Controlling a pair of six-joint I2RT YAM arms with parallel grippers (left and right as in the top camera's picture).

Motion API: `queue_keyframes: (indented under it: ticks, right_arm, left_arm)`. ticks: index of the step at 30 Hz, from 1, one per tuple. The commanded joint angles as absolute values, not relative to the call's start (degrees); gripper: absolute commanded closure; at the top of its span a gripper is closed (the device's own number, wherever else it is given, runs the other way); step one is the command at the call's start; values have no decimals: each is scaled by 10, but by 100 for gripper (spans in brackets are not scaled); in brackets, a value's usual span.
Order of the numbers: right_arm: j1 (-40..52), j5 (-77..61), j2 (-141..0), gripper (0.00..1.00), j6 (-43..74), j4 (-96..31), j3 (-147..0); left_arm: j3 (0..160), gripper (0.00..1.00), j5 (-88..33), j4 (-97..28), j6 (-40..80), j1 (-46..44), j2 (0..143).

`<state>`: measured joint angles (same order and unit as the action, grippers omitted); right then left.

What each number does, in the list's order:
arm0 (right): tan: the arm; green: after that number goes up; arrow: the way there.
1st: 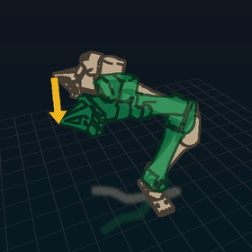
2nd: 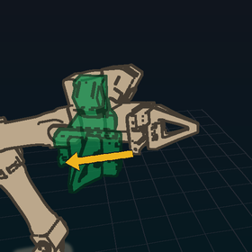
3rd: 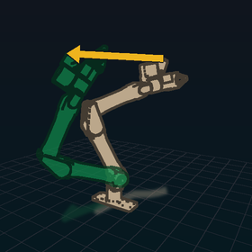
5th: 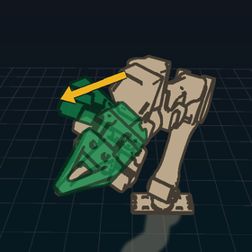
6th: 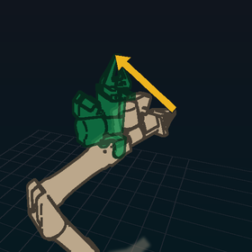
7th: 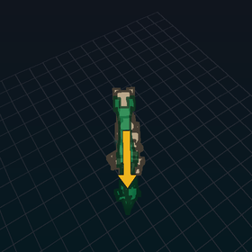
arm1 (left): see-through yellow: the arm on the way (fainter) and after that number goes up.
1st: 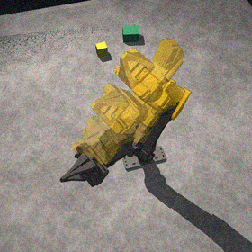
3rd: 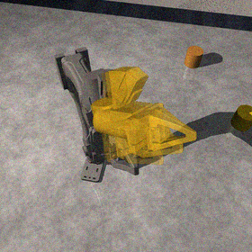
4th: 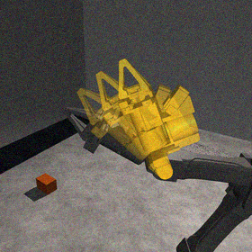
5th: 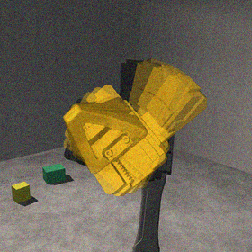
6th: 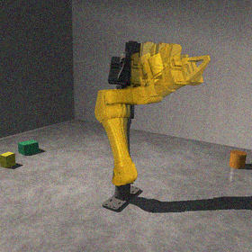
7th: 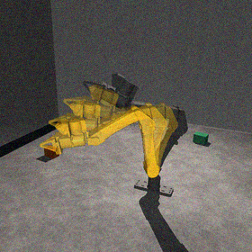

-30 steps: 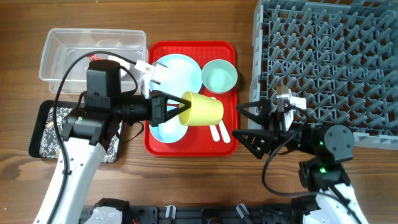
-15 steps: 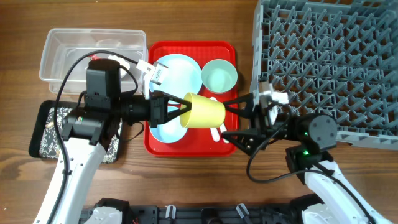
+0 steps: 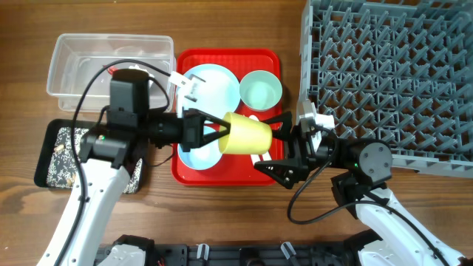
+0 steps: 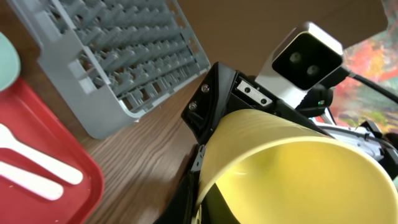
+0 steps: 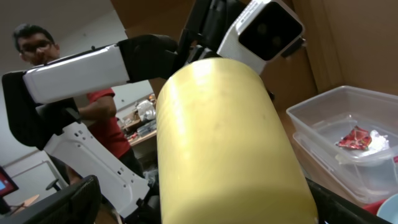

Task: Sort waste into correct bins and load items into the dishwasher rack
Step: 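Reach the right gripper to the yellow cup and grasp it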

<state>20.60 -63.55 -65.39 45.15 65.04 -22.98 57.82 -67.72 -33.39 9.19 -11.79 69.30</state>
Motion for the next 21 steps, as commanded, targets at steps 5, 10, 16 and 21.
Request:
queue_keyframes:
  ticks: [5,10,16,21]
  right_arm:
    - [215,-610,-654,0,450,660,-239]
    - [215,-611,-654,9,451,660,-239]
    - [215,-611,-654,26,452,660,-239]
    - [215,-611,-654,35,452,660,-239]
  left_arm:
    - [588,96,-684,-323,95,-142,704]
    - [588,96,-684,-323,95,-142,704]
    - [588,96,-689,-322,95,-142,704]
    - [588,96,-696,-318,95,-142,704]
